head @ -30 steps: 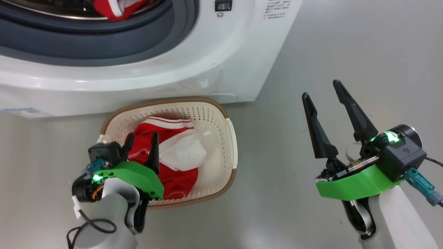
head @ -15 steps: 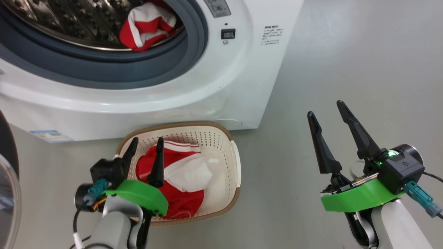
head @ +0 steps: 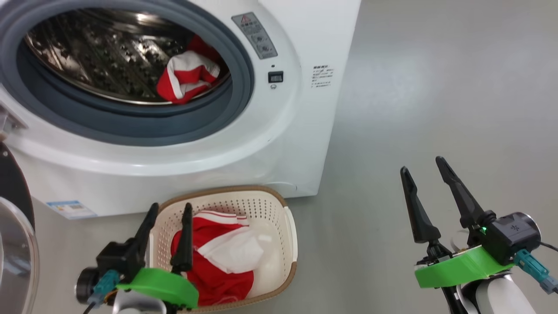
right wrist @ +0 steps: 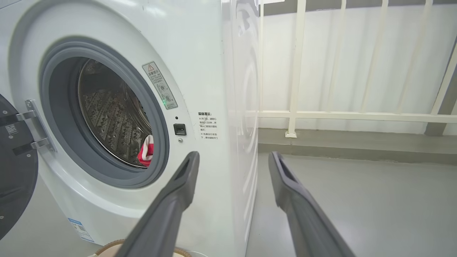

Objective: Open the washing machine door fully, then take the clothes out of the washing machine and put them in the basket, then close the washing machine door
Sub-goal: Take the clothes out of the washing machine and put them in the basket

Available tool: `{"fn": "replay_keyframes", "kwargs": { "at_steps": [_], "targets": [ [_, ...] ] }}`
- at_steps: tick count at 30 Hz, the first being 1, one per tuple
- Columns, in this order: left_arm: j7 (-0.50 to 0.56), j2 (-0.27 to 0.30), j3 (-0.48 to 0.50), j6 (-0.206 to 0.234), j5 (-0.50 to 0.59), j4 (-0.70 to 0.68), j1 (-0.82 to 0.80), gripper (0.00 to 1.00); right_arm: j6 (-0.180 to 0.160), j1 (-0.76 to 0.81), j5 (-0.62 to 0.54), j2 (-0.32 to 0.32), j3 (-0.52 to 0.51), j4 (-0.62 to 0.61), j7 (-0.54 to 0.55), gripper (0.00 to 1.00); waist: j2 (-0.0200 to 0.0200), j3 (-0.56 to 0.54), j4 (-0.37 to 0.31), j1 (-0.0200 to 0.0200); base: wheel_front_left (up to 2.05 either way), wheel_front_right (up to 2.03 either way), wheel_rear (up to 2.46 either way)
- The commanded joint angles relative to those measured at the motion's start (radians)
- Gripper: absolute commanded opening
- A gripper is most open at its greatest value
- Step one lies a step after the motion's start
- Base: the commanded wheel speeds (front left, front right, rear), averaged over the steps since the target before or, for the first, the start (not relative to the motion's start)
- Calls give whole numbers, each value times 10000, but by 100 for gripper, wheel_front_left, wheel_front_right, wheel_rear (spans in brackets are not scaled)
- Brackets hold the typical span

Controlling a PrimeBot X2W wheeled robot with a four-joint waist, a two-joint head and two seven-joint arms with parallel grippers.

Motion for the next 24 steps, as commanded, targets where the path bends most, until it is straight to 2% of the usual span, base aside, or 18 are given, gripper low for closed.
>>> {"fn": "replay_keyframes", "kwargs": {
  "at_steps": [1,11,24],
  "targets": [
    [-122,249,435,96,179,-471,158,100,63,45,-35,2,134,-233,-65,100,-1,-395,-203,0,0,0,0],
    [-122,233,821,125,368,-1489,1097,100,63,604,-64,13,-36,-286,-65,100,-1,-1063,-364,0,0,0,0],
    [-122,209,1041,257,540,-2074,1666,100,63,1187,-476,37,-576,-415,-65,100,-1,-1466,-402,0,0,0,0]
  ]
}}
